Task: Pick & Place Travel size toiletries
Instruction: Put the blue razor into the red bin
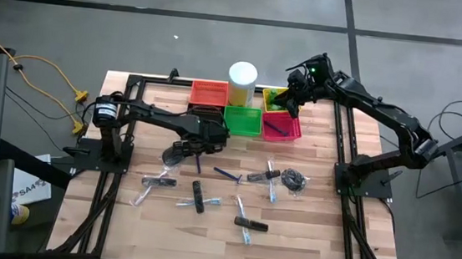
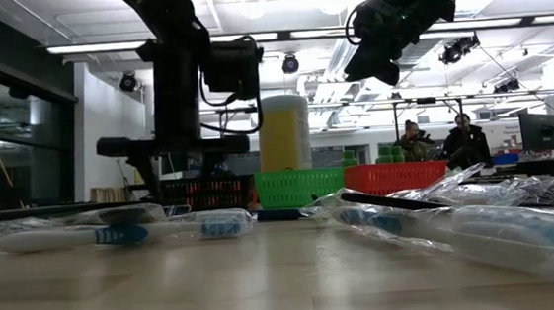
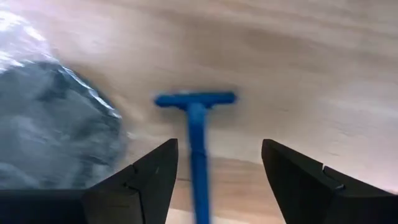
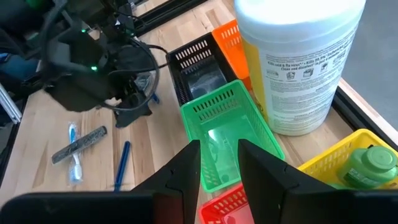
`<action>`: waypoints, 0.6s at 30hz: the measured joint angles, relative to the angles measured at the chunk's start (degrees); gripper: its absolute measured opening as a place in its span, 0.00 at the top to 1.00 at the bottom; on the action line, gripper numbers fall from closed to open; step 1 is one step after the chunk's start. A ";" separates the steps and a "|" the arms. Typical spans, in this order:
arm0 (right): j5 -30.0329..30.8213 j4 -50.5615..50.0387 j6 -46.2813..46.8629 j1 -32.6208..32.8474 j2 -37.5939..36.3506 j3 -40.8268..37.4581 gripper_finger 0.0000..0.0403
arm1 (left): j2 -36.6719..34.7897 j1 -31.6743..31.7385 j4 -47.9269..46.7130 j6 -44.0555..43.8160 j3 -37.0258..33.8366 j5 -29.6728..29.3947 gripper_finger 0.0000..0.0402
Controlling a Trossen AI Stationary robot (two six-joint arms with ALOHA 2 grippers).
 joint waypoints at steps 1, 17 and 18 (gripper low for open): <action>-0.25 -0.01 0.02 0.00 0.00 0.00 0.75 | 0.00 0.32 -0.34 0.47 -0.07 0.24 0.43; -1.33 -0.17 -0.12 0.01 0.00 0.00 0.75 | -0.02 0.50 -0.34 1.97 -0.07 0.88 0.75; -1.33 -0.15 -0.14 0.00 0.00 0.00 0.75 | -0.02 0.50 -0.32 1.97 -0.07 0.92 0.75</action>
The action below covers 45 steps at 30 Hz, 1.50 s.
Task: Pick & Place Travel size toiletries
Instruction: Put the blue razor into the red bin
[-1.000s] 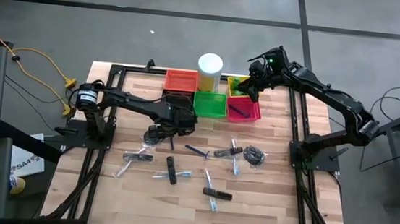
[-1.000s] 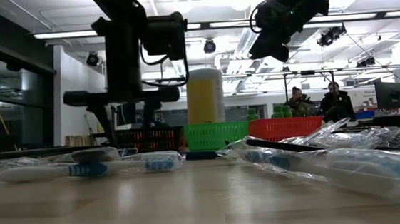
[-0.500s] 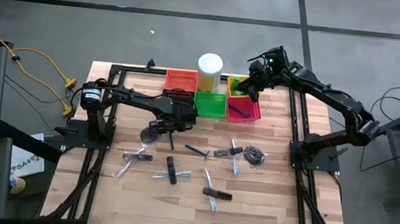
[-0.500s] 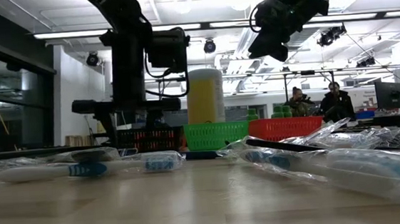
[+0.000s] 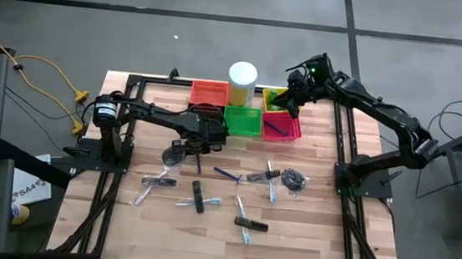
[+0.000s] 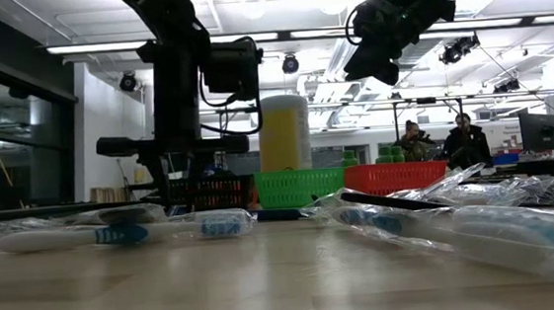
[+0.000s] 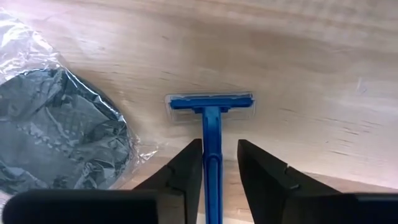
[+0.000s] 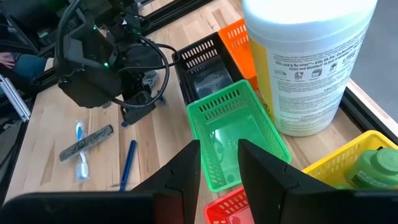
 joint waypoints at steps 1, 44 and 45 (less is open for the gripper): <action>0.00 0.00 -0.02 0.02 0.00 0.00 0.75 | 0.00 0.00 0.02 0.00 0.00 0.00 0.76; -9.55 0.82 -10.28 8.87 0.13 -0.02 0.68 | -22.00 -1.16 43.86 58.98 -3.04 -20.96 0.92; -9.52 2.42 -9.97 9.80 0.13 -0.02 0.65 | -22.20 -1.14 46.21 62.37 -3.11 -20.56 0.92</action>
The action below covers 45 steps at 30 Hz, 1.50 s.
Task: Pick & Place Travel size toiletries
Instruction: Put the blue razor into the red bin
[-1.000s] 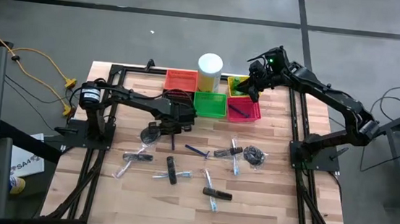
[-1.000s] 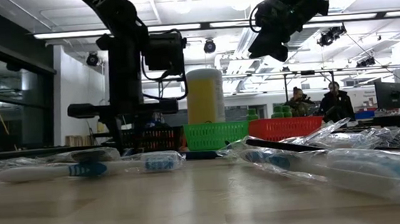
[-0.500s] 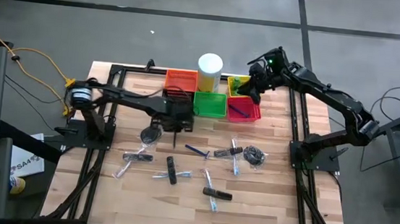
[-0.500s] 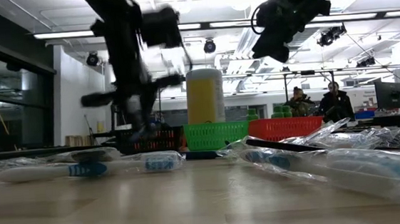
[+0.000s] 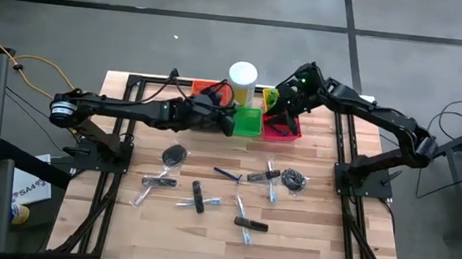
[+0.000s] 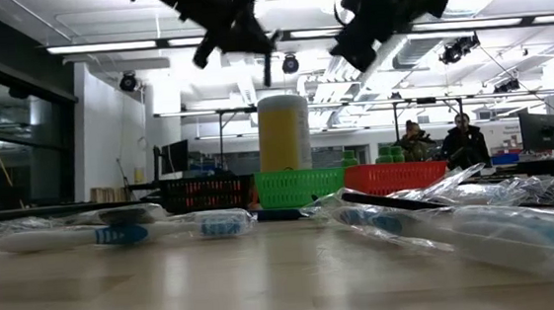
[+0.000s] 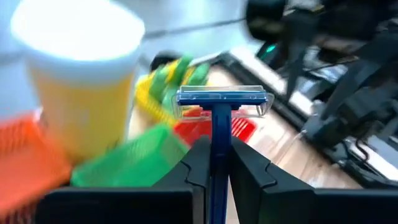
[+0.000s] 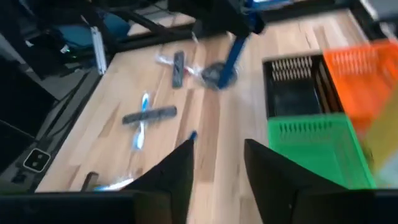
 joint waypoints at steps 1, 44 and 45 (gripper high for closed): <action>0.45 1.95 0.70 0.79 0.00 0.00 0.63 | -0.01 0.00 2.92 3.04 -0.04 0.45 0.92; 13.08 23.01 12.47 13.78 2.19 0.00 0.93 | -0.08 0.02 22.12 19.77 -0.04 19.25 0.87; 13.17 22.86 12.84 13.76 2.19 0.00 0.93 | -0.08 0.02 22.11 19.56 -0.04 19.28 0.84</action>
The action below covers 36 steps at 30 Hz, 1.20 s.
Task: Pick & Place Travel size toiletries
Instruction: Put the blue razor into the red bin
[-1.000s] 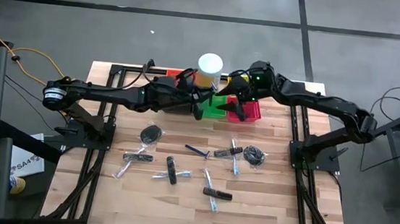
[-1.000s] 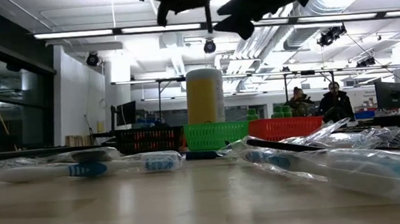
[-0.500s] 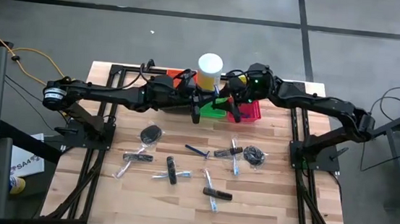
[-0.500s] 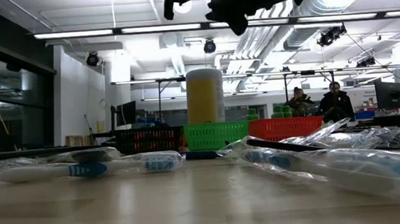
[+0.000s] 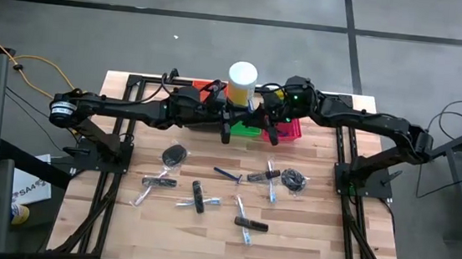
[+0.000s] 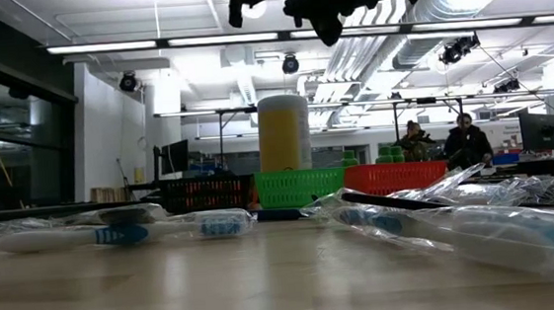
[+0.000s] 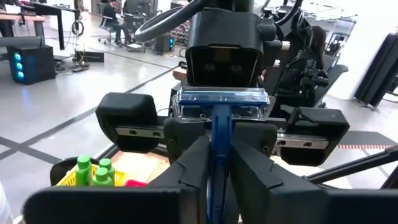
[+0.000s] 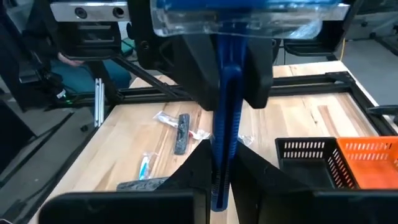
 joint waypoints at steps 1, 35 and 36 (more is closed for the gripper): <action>0.16 -0.28 0.12 -0.11 0.00 0.00 0.93 | 0.00 0.00 -0.09 -0.07 0.00 0.01 0.80; 31.65 -31.69 -13.13 -14.97 5.11 -9.22 0.93 | -4.17 -0.02 -26.31 -8.47 0.04 -6.82 0.50; 32.02 -31.70 -13.48 -14.99 5.80 -9.63 0.93 | -4.17 -0.02 -27.01 -8.49 0.04 -7.18 0.50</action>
